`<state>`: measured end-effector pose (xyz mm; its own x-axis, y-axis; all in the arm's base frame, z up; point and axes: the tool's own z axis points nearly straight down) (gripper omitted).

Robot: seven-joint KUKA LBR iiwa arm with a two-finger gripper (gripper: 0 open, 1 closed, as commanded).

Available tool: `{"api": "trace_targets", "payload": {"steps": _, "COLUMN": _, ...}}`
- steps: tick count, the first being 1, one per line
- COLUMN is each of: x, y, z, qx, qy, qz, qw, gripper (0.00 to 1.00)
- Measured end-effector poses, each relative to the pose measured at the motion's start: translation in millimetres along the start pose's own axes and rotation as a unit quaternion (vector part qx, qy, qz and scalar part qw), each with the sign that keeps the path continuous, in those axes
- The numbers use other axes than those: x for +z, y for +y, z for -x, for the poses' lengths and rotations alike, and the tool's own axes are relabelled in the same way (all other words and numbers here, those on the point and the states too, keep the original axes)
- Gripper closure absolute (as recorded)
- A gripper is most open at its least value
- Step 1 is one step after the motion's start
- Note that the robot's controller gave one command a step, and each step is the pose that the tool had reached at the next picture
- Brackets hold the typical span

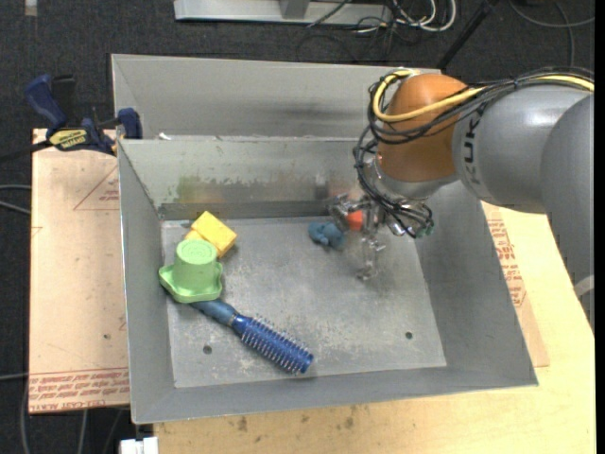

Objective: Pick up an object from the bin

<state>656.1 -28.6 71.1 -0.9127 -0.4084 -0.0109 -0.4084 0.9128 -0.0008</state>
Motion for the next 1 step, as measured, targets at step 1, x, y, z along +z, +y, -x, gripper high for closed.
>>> {"api": "trace_targets", "payload": {"steps": 1, "x": -0.9, "y": -1.2, "z": -1.8, "qx": 0.001, "qy": 0.0020, "qz": 0.000, "qw": 1.0000, "gripper": 1.00}}
